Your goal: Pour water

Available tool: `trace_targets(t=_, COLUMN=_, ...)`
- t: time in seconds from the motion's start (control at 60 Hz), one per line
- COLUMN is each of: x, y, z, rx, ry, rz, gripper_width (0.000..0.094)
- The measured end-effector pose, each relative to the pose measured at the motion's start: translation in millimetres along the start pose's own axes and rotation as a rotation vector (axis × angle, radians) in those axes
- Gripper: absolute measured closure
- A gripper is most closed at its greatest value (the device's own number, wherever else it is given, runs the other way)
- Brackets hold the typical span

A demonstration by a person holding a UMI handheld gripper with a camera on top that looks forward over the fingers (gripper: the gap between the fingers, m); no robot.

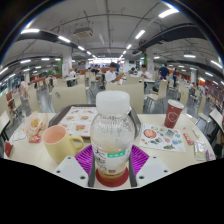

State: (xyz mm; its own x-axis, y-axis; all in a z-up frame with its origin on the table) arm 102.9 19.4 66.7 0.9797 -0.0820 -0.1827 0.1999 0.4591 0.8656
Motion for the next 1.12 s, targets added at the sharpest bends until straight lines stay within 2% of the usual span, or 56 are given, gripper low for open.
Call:
trace_targets(t=0.067, x=1.0, y=1.3, z=0.8, rx=0.028, ry=-0.003, rz=0.024, gripper_width=0.0452)
trace_targets(t=0.183, x=3.7, y=-0.5, z=3.8, rx=-0.005, ry=-0.012, rz=-0.019, gripper_width=0.0368)
trace_targets(t=0.217, x=5.6, y=-4.4, z=5.1, rx=-0.036, ry=-0.024, rz=-0.030, gripper_width=0.0297)
trace_targets(t=0.283, x=6.2, y=-11.4, z=11.8, rx=-0.086, ry=-0.043, rz=-0.048, gripper_width=0.0078)
trace_targets(t=0.333, x=5.9, y=-12.2, z=23.2, rx=-0.110, ry=-0.060, rz=-0.040, gripper_width=0.0105)
trace_targets(t=0.6, x=-33.8, y=-6.6, z=147.3, rx=-0.153, ry=-0.149, rz=0.033, gripper_width=0.0093)
trace_targets(t=0.767, x=-68.6, y=-11.0, z=214.3, rx=-0.155, ry=-0.159, rz=0.032, gripper_width=0.0091)
trace_targets(t=1.117, x=-96.2, y=-13.2, z=257.2, rx=-0.157, ry=-0.160, rz=0.033, gripper_width=0.0093)
Point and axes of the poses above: the point between the fingertips, and its own axes, seen from behind it with the camera up: x to the right, y up, z backward, against the way the camera looks, the point moved 2 cm from there along z, backward, against the way the camera looks, and after that the axes turned 12 degrees about -z, right-handed, at the moved point
